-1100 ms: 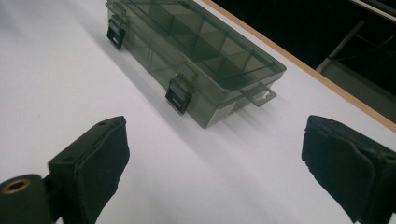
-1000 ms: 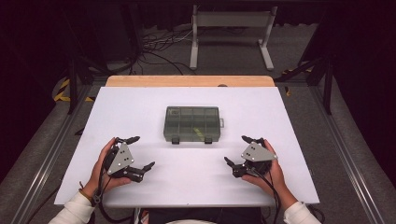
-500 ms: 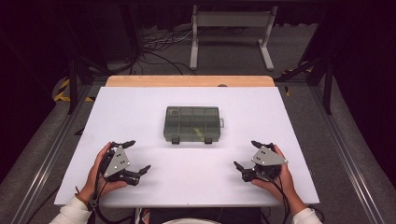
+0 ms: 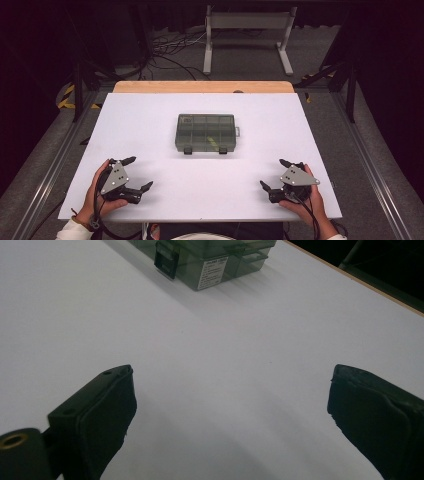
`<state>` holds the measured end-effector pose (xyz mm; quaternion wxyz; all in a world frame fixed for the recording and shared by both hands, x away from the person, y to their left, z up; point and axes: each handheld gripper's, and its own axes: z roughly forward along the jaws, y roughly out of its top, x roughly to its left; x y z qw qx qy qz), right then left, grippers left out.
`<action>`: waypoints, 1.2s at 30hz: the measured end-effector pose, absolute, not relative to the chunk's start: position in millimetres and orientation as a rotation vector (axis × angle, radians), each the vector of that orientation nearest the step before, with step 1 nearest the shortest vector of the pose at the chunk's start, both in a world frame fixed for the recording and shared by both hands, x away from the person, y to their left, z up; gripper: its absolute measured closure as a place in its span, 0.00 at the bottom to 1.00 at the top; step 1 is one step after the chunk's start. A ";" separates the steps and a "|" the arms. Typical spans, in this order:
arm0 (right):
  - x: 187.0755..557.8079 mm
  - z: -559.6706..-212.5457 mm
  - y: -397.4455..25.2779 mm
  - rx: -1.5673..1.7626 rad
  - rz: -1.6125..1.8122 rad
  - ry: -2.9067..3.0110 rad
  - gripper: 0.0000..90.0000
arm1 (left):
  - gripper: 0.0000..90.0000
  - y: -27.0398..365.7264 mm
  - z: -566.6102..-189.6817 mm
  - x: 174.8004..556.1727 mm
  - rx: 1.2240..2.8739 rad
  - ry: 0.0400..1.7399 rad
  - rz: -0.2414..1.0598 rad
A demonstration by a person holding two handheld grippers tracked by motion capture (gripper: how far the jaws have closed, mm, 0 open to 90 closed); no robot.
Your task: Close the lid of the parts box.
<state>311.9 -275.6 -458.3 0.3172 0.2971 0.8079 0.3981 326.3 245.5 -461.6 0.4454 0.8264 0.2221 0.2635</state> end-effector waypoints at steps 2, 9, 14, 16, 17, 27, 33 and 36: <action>311.7 -457.8 -276.1 0.781 1.056 2.121 0.07 | 0.05 245.3 -461.9 325.1 2.039 0.556 0.644; 310.0 -453.5 -275.9 0.777 1.082 2.098 0.07 | 0.05 245.2 -461.6 324.4 2.034 0.556 0.646; 308.4 -450.1 -274.6 0.761 1.090 2.080 0.07 | 0.05 247.0 -460.3 323.9 2.021 0.557 0.654; 307.8 -449.0 -273.9 0.755 1.100 2.071 0.07 | 0.05 248.3 -459.8 323.0 2.011 0.559 0.657; 307.4 -448.2 -272.8 0.753 1.104 2.066 0.07 | 0.05 248.6 -459.6 322.9 2.011 0.558 0.661; 304.6 -445.5 -271.7 0.736 1.119 2.043 0.07 | 0.05 247.7 -459.1 322.4 2.009 0.551 0.655; 304.1 -445.5 -273.6 0.740 1.120 2.034 0.07 | 0.05 247.3 -458.6 323.8 2.010 0.552 0.648; 304.4 -445.5 -274.2 0.743 1.121 2.029 0.07 | 0.05 246.9 -458.8 323.8 2.010 0.553 0.645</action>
